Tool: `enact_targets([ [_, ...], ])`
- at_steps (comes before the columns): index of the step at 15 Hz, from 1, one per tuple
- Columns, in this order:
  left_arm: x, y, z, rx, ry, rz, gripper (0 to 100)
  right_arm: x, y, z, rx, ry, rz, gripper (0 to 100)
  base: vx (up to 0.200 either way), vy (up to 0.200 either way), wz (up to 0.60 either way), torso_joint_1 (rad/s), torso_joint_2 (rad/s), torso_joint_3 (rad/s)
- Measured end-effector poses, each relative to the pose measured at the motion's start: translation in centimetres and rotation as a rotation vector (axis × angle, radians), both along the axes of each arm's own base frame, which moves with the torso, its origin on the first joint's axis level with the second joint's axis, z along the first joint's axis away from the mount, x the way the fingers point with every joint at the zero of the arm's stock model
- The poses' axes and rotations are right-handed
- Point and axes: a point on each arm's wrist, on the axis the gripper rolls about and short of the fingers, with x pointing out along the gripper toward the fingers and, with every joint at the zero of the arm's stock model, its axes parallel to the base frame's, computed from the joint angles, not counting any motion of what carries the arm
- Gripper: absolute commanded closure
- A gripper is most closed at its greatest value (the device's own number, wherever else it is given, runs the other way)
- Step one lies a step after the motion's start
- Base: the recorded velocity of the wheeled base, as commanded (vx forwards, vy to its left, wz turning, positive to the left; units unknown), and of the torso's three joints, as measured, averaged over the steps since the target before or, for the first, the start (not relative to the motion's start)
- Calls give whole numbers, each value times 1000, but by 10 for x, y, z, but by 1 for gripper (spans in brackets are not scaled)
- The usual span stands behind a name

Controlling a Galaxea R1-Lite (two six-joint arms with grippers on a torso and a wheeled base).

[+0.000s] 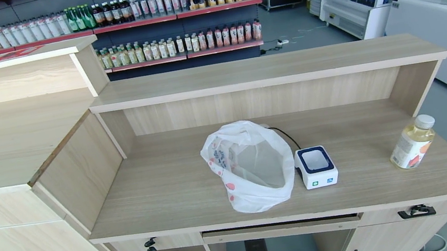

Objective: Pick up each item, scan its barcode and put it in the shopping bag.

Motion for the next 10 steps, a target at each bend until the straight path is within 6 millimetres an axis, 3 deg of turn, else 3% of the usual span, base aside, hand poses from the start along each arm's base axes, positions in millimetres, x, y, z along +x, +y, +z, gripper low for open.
enact_targets([
  [7,0,0,0,0,0,0,0,3,-4,3,8,35,-54,100,0,0,0,0,0,0],
  [10,0,0,0,0,0,0,0,25,-24,2,113,438,-408,100,0,0,0,0,0,0],
])
